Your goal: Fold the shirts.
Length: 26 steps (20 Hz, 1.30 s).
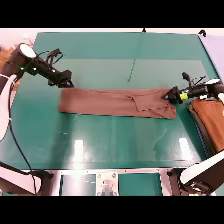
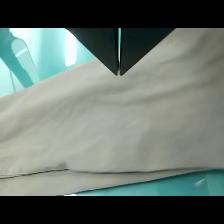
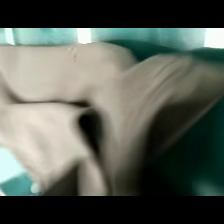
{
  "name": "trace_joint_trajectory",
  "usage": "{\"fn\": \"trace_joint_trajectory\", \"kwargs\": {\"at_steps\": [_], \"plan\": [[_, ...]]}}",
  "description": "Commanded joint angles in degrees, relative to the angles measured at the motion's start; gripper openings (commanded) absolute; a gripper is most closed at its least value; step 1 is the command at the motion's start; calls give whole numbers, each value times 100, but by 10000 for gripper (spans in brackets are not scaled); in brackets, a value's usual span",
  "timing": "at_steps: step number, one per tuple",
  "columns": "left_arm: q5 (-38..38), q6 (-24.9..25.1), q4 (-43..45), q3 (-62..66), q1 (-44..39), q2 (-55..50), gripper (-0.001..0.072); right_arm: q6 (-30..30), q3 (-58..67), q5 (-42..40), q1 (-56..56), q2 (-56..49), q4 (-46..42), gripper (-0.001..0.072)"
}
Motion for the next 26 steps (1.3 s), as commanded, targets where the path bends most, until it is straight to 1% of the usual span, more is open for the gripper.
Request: {"fn": "trace_joint_trajectory", "kwargs": {"at_steps": [1, 5, 7, 10, 11, 13, 18, 19, 20, 21, 22, 23, 24, 26], "plan": [[562, 20, -35, 4, -501, -11, 21, 68, 387, 437, 149, -39, 22, 15], [1899, 35, -155, -9, -1475, -254, 21, 494, 1132, 988, 192, 317, 37, 14], [2520, 225, -442, -11, -2103, -614, 21, 726, 1506, 1397, 286, 686, 50, 14], [3209, 452, -968, 9, -2946, -1252, 22, 1062, 1860, 1759, 533, 1309, 96, 14], [3309, 570, -1139, 46, -3161, -1438, 21, 1172, 1945, 1823, 647, 1521, 98, 14], [3311, 562, -1165, 173, -3427, -1709, 21, 1368, 2096, 1945, 909, 1853, 188, 14], [3351, 560, -1567, 426, -3534, -1961, 21, 1698, 2135, 1996, 1567, 2376, 363, 15], [3217, 562, -1565, 496, -3532, -1958, 21, 1777, 2138, 1985, 1641, 2378, 365, 14], [2887, 564, -1475, 634, -3480, -1939, 21, 1851, 2135, 1978, 1694, 2376, 365, 14], [2455, 562, -1290, 820, -3381, -1902, 21, 1921, 2138, 1934, 1755, 2378, 382, 15], [1790, 557, -962, 1174, -3204, -1897, 21, 1961, 2138, 1873, 1808, 2378, 442, 14], [1099, 496, -542, 1556, -2997, -1882, 21, 2059, 2138, 1821, 1878, 2378, 549, 15], [409, 315, 4, 1919, -2771, -1829, 20, 2131, 2138, 1759, 1967, 2378, 719, 15], [-914, 7, 1443, 2564, -2258, -1582, 20, 2249, 2135, 1451, 2293, 2376, 931, 15]]}}
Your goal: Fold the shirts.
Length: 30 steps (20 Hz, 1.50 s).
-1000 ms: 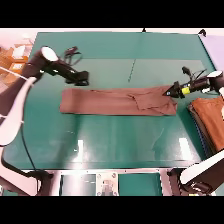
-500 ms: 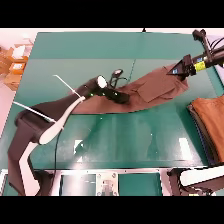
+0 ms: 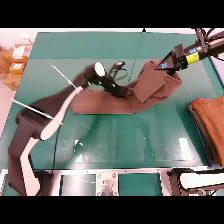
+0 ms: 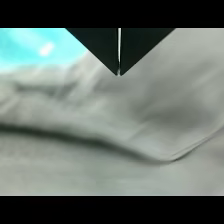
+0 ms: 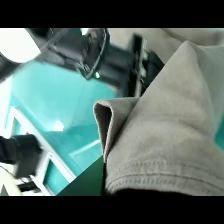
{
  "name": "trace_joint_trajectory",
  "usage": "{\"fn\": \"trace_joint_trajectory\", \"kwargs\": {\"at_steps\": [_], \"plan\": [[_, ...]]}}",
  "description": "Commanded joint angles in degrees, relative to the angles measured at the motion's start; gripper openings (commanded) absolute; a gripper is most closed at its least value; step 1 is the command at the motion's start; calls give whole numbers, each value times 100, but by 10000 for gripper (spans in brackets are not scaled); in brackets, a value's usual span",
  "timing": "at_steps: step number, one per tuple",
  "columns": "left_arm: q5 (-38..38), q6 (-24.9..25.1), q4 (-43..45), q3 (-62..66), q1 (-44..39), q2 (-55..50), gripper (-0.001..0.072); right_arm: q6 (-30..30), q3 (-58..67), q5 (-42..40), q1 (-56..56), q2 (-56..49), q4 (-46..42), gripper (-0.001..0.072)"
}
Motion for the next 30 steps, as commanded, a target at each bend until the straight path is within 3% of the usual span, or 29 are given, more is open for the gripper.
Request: {"fn": "trace_joint_trajectory", "kwargs": {"at_steps": [1, 3, 5, 9, 10, 11, 12, 13, 15, 18, 20, 23, 25, 27, 30], "plan": [[-2201, -358, 2295, 837, 772, 431, 20, 234, 0, -597, 588, 15, 317, 14], [-2304, -608, 3202, 647, 1311, 1029, 20, 363, -33, -1322, 1185, -55, 315, 14], [-2291, -546, 3504, 363, 1875, 1572, 20, 378, -33, -2197, 1906, -286, 315, 15], [-2288, -549, 3248, 273, 2922, 2081, 21, 348, -33, -4498, 3460, -1320, 315, 15], [-2291, -549, 3029, 271, 3123, 2131, 21, 350, -33, -5062, 3810, -1683, 323, 55], [-2288, -549, 2793, 273, 3281, 2138, 21, 350, -33, -5678, 4168, -2085, 323, 228], [-2288, -546, 2586, 267, 3405, 2135, 21, 354, -28, -6175, 4468, -2444, 330, 473], [-2291, -544, 2507, 245, 3486, 2135, 21, 358, -26, -6363, 4621, -2664, 341, 508], [-2310, -466, 2527, 243, 3580, 2135, 21, 356, -22, -6043, 4498, -2686, 131, 494], [-2393, -393, 2551, 243, 3598, 2135, 21, 391, -15, -4555, 3423, -2186, -269, 493], [-2387, -396, 2542, 243, 3598, 2135, 21, 702, -24, -3394, 2481, -1840, -584, 494], [-2437, -396, 2527, 243, 3598, 2135, 21, 1086, -476, -2544, 1429, -1462, -1233, 499], [-2430, -398, 2527, 243, 3598, 2135, 21, 1106, -1180, -2514, 1027, -1351, -1231, 555], [-2435, -402, 2527, 243, 3598, 2135, 22, 1088, -1967, -2813, 942, -1364, -1071, 554], [-2420, -417, 2516, 243, 3598, 2135, 21, 398, -2892, -3668, 1174, -1478, -4, 555]]}}
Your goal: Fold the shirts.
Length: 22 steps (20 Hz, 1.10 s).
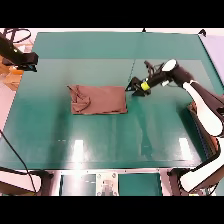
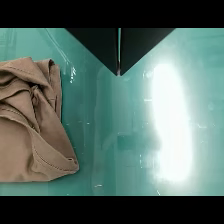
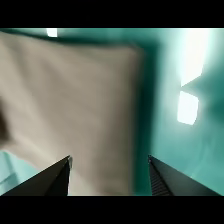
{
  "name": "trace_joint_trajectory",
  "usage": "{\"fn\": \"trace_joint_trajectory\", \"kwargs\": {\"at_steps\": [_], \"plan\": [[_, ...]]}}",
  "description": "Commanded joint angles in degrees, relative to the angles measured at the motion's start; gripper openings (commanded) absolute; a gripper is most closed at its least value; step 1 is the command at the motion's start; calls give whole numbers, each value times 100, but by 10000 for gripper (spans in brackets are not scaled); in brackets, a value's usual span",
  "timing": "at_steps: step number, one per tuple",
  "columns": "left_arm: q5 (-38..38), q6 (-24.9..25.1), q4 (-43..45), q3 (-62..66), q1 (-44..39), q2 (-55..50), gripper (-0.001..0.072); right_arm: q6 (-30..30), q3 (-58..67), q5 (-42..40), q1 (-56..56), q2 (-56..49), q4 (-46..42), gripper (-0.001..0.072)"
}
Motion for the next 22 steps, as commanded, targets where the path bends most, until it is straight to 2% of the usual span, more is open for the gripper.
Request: {"fn": "trace_joint_trajectory", "kwargs": {"at_steps": [1, 5, 7, 8, 13, 19, 22], "plan": [[15, -17, -26, 0, 4, 4, 21, -667, -911, -632, 98, -136, 1082, 555], [9, -20, -46, 0, 4, 4, 21, -1375, -859, -839, 612, -640, 2544, 538], [-4, -17, -46, 0, 4, 4, 21, -1626, -723, -828, 682, -684, 2876, 40], [-7, -15, -44, 0, 4, 4, 21, -1644, -577, -763, 669, -632, 2868, 15], [-20, -17, -98, 0, 4, 4, 21, -1480, 555, -468, -146, 518, 2852, 14], [-96, -48, -131, 0, 4, 4, 21, -402, 1742, 415, -2503, 1532, 2385, 14], [-98, -114, -131, 0, 4, 4, 21, -219, 1856, 986, -3805, 1589, 2135, 14]]}}
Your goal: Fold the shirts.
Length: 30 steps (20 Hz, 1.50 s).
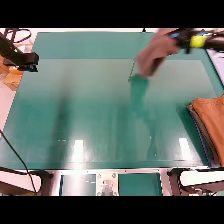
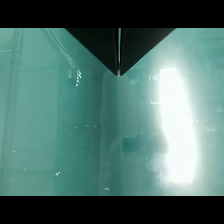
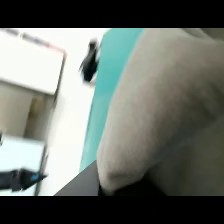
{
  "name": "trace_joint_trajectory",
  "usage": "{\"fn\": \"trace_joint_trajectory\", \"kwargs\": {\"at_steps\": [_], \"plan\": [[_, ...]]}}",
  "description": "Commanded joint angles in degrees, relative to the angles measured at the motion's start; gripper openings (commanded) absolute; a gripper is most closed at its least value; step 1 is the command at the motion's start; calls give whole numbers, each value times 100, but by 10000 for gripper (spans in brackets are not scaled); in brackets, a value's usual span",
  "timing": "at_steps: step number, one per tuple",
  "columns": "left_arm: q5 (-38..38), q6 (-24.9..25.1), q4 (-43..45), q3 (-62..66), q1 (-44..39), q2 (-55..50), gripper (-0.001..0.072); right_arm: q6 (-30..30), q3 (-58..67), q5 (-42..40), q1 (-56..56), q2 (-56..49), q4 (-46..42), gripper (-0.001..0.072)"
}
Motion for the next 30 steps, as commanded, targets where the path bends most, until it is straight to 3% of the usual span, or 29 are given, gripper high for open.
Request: {"fn": "trace_joint_trajectory", "kwargs": {"at_steps": [1, 5, 10, 16, 24, 26, 27, 29, 30], "plan": [[-13, -96, -4, -2, 4, 4, 21, 446, 236, 710, -1587, 175, -514, 14], [-9, -138, -92, -2, 4, 0, 22, 527, 236, 1331, -3016, 199, -1552, 13], [-24, -133, -267, -31, 4, -24, 22, 688, 236, 1718, -3963, 734, -2712, 13], [-103, -83, -299, -31, 4, -24, 22, 1353, 105, 2540, -4214, 1438, -5504, 12], [-216, 68, -304, -31, 4, -24, 21, 1759, -2063, 2579, -4251, 1921, -7482, 13], [-208, 68, -304, -31, 4, -24, 22, 1770, -2669, 2369, -4260, 1919, -7569, 14], [-197, 68, -304, -31, 4, -24, 21, 1816, -2983, 2297, -4260, 1919, -7565, 62], [-175, 68, -304, -31, 4, -24, 21, 2033, -3375, 2236, -4260, 1851, -7565, 566], [-131, 66, -304, -31, 4, -24, 22, 2063, -3359, 2249, -4258, 1768, -7536, 586]]}}
